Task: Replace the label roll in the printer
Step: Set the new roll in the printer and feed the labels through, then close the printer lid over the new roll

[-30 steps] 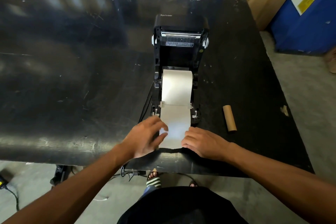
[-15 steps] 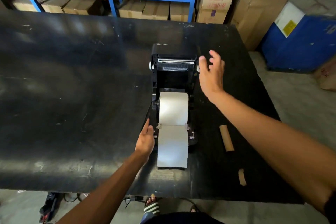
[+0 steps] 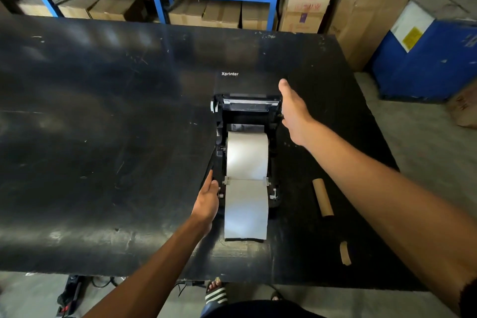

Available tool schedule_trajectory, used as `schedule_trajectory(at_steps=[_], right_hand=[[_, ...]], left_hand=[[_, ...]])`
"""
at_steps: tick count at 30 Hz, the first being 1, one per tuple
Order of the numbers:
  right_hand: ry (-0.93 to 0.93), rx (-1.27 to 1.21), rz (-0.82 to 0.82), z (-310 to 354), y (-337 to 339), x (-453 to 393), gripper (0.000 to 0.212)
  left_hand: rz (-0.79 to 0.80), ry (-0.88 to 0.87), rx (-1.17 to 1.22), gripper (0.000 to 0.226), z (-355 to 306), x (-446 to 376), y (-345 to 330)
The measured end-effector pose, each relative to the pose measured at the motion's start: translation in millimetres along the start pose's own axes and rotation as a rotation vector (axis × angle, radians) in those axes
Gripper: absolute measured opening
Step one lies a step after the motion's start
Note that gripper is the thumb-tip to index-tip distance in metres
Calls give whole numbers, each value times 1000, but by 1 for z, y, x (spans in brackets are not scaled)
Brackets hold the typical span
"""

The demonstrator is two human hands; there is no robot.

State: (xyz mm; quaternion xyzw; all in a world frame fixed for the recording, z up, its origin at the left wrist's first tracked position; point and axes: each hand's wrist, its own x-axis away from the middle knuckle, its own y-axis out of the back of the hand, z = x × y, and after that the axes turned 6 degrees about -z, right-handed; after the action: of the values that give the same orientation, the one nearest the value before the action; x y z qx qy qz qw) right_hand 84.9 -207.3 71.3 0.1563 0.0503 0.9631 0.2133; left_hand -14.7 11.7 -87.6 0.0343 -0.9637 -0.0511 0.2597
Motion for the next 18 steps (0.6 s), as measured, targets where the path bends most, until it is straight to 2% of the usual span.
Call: schedule_trajectory(at_steps=[5,8,15,18], right_hand=[[190,-55,5,-47,11,46,65],[224,-76,85,-74,16,73,61],[202,-105,227,-119,29,113,68],[174,-107,245,-134,27,123,69]], left_hand=[[8,143,175,47,-2,2,-2],[11,208,291,41,-5,5,-1],[291,120,417,94,-15,9,10],[387,113,424,107,-17,8,17]])
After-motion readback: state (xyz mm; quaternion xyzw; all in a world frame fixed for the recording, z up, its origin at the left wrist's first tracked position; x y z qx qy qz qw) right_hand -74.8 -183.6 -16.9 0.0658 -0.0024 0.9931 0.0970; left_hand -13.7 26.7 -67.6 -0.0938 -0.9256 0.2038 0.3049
